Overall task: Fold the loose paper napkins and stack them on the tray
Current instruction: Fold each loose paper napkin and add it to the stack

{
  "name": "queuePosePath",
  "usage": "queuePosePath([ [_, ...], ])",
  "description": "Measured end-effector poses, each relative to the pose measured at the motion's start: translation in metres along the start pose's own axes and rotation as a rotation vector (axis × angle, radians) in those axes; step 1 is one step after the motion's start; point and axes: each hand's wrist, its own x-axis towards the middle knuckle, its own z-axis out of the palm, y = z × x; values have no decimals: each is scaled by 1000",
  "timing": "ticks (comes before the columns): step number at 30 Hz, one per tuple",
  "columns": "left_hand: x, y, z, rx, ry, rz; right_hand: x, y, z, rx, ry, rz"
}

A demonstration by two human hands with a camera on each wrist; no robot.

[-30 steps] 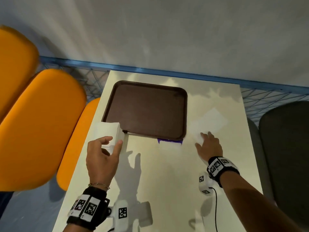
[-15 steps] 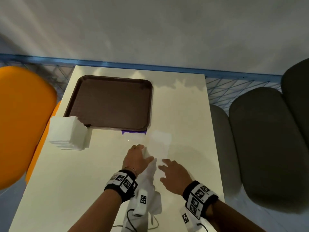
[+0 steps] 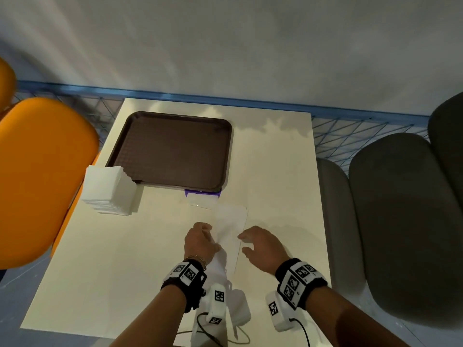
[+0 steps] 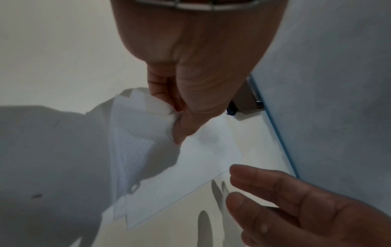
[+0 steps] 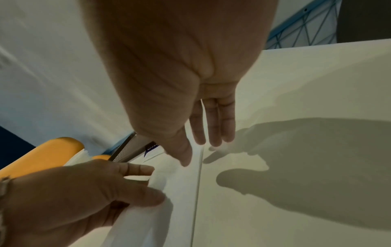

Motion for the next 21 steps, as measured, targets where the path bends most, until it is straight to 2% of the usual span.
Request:
queuePosePath([
  [8,-6,-16,-18,-2,-6,-1,16,-11,-1,-103,-17,36],
  [16,-11,-25,-33,-103,40,66,20,-21,-7,-63,15,54],
  [21,-15,-23,-46,-106,-24,46,23,-28,-11,-13,41,58],
])
